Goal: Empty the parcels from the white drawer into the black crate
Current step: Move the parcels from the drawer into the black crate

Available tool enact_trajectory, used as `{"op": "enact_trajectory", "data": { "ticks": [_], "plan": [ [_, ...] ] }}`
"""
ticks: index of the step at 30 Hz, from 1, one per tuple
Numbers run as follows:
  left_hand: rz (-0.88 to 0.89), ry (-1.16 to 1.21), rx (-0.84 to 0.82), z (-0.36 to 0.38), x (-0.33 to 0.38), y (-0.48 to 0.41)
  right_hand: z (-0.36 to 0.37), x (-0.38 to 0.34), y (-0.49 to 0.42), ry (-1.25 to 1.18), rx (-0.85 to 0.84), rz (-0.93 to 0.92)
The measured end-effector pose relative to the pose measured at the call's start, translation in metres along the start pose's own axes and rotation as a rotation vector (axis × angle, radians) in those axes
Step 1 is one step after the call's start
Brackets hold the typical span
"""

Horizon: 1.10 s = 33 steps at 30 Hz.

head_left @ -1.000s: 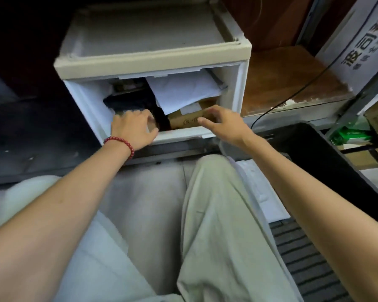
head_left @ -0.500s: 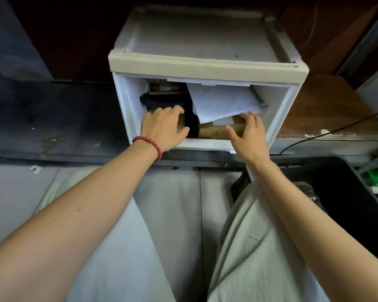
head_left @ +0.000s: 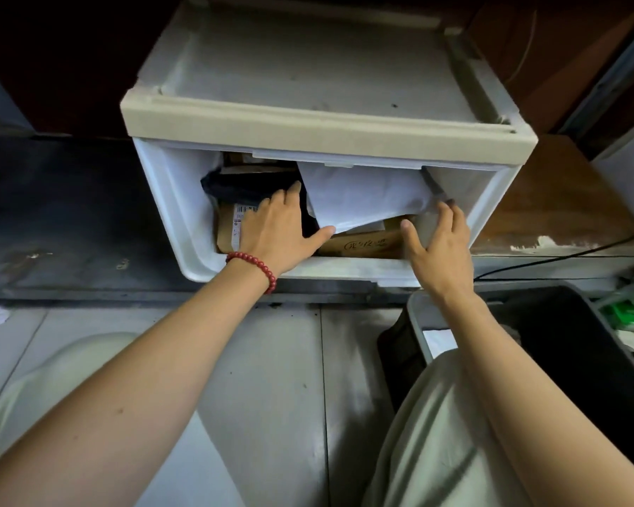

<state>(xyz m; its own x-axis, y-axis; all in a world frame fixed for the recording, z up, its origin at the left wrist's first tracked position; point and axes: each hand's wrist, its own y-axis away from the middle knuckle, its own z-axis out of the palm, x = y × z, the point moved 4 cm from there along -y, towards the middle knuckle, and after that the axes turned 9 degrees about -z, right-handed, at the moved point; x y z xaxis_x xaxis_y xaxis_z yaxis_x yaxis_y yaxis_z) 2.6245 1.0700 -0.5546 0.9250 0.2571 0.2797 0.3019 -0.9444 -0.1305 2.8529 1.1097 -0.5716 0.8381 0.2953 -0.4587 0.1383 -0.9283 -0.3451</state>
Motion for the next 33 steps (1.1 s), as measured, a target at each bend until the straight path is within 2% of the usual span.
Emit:
{"op": "enact_trajectory", "data": {
  "ticks": [4, 13, 24, 28, 31, 33],
  "plan": [
    [-0.014, 0.079, -0.014, 0.01, 0.004, -0.009, 0.004, 0.002, -0.007, 0.0, 0.014, -0.033],
    [0.006, 0.101, 0.005, 0.014, 0.006, -0.02, 0.021, 0.0, -0.032, 0.049, 0.02, -0.069],
    [-0.004, 0.112, -0.017, 0.012, 0.005, -0.018, 0.018, -0.005, -0.033, 0.189, 0.066, 0.064],
    [-0.059, 0.213, -0.071, 0.017, 0.005, -0.017, 0.019, -0.009, -0.024, 0.19, 0.051, 0.088],
    [-0.13, 0.31, -0.111, 0.021, 0.001, -0.018, 0.023, -0.015, -0.015, 0.136, 0.021, 0.138],
    [-0.164, 0.366, -0.12, 0.023, -0.005, -0.017, 0.026, -0.017, -0.008, -0.014, 0.005, 0.212]
  ]
}}
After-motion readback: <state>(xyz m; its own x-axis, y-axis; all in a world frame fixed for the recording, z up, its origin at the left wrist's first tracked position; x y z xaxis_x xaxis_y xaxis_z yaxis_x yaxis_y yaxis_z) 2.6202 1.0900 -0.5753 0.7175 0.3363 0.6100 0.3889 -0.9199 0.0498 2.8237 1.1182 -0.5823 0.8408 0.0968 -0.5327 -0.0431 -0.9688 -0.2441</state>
